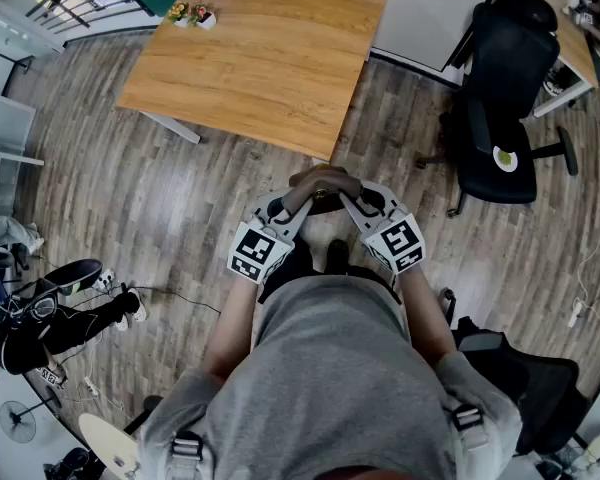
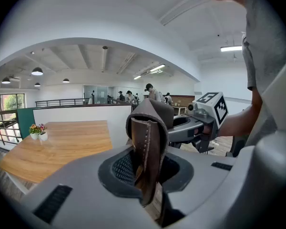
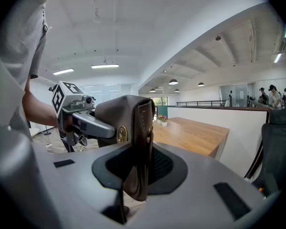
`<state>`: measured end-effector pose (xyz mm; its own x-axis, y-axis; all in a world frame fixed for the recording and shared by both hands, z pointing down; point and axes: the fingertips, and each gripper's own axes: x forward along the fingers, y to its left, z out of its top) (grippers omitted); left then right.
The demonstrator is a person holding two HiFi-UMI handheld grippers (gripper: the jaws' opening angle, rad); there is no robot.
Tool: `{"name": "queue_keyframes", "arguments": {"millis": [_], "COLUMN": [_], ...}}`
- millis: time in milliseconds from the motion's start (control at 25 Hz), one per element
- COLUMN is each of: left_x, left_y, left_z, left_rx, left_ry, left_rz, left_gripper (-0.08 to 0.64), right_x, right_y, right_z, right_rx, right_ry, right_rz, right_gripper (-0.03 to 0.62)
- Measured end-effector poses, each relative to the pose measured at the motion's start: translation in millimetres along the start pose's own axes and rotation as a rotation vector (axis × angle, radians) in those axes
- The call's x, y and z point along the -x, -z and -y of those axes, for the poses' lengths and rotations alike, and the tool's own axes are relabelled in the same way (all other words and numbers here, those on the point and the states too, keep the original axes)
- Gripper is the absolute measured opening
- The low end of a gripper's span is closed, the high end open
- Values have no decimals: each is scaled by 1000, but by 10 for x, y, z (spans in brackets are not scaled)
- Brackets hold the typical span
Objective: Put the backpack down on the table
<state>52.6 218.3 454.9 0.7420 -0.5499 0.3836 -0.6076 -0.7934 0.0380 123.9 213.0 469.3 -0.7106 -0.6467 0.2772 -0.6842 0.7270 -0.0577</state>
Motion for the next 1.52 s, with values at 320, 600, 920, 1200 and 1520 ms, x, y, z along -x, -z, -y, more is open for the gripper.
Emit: {"name": "queue_keyframes", "arguments": {"millis": [320,600,920,1200,1520], "left_x": [49,65,62,53,101], "left_y": [2,71,90,63,95], "left_z": [64,105,128,129,68], "left_rx": [7,12,12,17,22], "left_ry": [-2,-4,-13,-36,-67], "left_rz": [6,2,-2,7,10], "left_gripper": [71,71,71,71,71], "right_x": [46,68,83,86,-1], "right_y": [-7,64,77,58,46], "right_z": [-59,-103,-101,-74,-108], "right_rx": [3,-7,-29,-23,-17], "right_ry": [-8,-8,-13,-29,-62], "right_rz": [-5,-13,-15,-6,1], "right_gripper": [67,69,72,72,72]}}
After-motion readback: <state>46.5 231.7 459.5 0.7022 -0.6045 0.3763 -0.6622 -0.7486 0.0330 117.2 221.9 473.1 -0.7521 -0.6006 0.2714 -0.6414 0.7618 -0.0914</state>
